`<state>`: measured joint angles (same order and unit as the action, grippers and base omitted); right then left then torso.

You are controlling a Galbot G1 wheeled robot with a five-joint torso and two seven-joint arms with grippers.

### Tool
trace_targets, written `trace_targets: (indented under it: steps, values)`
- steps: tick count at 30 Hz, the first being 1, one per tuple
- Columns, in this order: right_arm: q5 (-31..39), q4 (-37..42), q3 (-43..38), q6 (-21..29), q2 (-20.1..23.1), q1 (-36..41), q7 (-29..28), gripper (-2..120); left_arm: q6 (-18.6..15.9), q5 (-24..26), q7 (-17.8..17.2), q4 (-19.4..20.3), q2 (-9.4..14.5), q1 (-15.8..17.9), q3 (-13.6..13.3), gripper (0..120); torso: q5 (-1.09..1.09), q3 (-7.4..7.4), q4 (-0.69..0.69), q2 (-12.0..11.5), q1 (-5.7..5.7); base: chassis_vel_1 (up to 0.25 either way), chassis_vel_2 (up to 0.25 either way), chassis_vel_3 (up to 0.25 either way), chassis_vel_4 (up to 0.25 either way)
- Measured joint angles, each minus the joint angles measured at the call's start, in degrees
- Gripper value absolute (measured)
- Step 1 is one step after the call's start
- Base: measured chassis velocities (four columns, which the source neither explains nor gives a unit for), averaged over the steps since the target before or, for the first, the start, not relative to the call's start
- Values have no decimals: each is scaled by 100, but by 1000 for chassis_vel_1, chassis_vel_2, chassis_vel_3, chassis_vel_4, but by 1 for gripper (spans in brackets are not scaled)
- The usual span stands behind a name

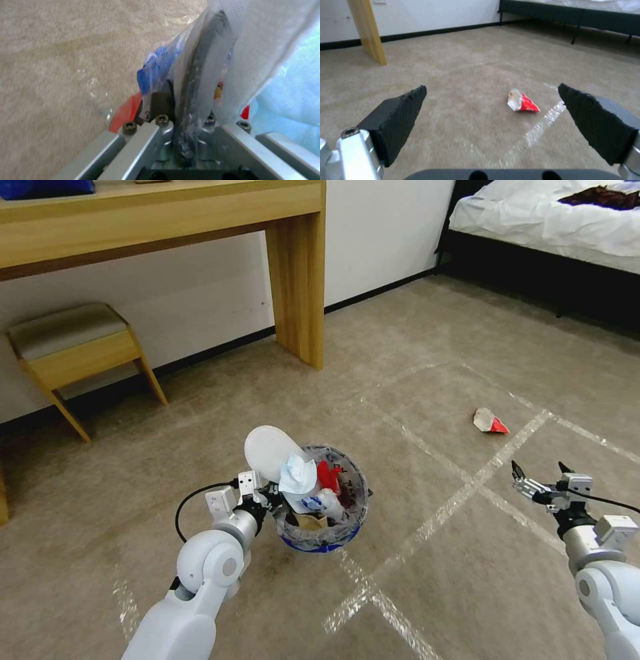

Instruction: Pick up the trash bin and place the garbage on the floor into it.

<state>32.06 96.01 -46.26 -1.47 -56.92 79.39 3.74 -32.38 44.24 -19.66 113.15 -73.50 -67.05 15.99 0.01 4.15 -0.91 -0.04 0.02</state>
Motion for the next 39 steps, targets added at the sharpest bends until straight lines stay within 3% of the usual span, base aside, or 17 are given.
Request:
trace_targets:
  steps: [14, 17, 20, 23, 25, 30, 39]
  values:
    - [-33, -169, 145, -104, -14, -115, -72, 100, 2, 35, -9, -4, 17, 10, 70, 1, -2, -1, -1, 0, 0, -281, 288, 289, -292]
    - [-41, -207, 120, -124, -5, -110, -84, 100, 2, 37, -10, -19, 14, 22, 71, 1, 6, 0, 2, 0, 1, -356, 379, 376, -375]
    - [-54, -252, 80, -147, -3, -112, -105, 100, 0, 35, -13, -30, -8, 22, 62, 1, -5, 0, 0, 0, 1, -361, 354, 375, -376]
    - [-65, -318, 77, -226, -3, -123, -116, 100, -1, 25, -15, -35, -29, 19, 55, 1, 8, 0, 3, 0, 1, -346, 357, 320, -350]
    - [-80, -347, 49, -248, 25, -130, -120, 100, -5, 18, -20, -43, -35, 16, 53, 1, -3, 1, 0, 0, 1, -306, 290, 287, -313]
    - [-125, -420, -13, -249, 89, -153, -105, 100, -6, 17, -22, -45, -35, 25, 56, 1, 0, 1, 4, 0, 1, -124, 170, 140, -160]
    - [-115, -658, -95, -157, 386, -186, -120, 100, -11, 4, -23, -56, -111, 53, 58, 1, 2, -3, -2, 0, 0, 34, -38, -45, 31]
